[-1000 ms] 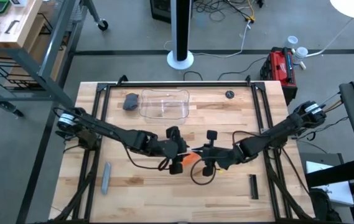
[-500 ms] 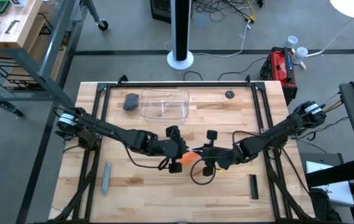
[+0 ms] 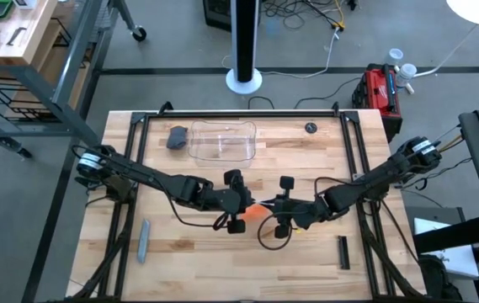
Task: Roll bandage
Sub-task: Put the zip bag into the transparent bin
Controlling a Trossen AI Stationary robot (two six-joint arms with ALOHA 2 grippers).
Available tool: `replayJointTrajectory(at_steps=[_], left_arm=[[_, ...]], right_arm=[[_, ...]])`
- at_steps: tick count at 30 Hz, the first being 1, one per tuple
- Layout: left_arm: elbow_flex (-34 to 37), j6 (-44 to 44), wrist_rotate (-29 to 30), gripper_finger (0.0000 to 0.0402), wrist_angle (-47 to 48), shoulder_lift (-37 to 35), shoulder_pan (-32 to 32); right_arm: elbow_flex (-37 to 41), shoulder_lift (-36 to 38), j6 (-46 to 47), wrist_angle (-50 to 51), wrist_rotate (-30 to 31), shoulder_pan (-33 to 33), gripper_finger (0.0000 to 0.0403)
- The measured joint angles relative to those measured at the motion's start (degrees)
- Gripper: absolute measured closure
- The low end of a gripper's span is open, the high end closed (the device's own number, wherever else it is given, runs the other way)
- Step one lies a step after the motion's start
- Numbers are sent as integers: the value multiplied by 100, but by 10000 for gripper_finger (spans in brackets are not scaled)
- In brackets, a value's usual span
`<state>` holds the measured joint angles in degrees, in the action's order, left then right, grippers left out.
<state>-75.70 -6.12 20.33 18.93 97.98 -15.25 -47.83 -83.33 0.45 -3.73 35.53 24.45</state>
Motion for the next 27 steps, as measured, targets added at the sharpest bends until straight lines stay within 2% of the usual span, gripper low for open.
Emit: replayJointTrajectory(at_steps=[10, 14, 20, 27], left_arm=[[2, -164, 56, 393, 79, -37, -28], [9, -201, 12, 387, 316, -85, -35], [8, -561, -2, 399, 842, -228, -60], [4, -580, -12, 400, 1052, -252, -159]], right_arm=[[0, 0, 2, 6, 2, 0, 403], [9, 0, 35, 85, 1, 2, 403], [9, -4, 101, -3, 0, -7, 403], [-1, -4, 108, 3, -23, -5, 403]])
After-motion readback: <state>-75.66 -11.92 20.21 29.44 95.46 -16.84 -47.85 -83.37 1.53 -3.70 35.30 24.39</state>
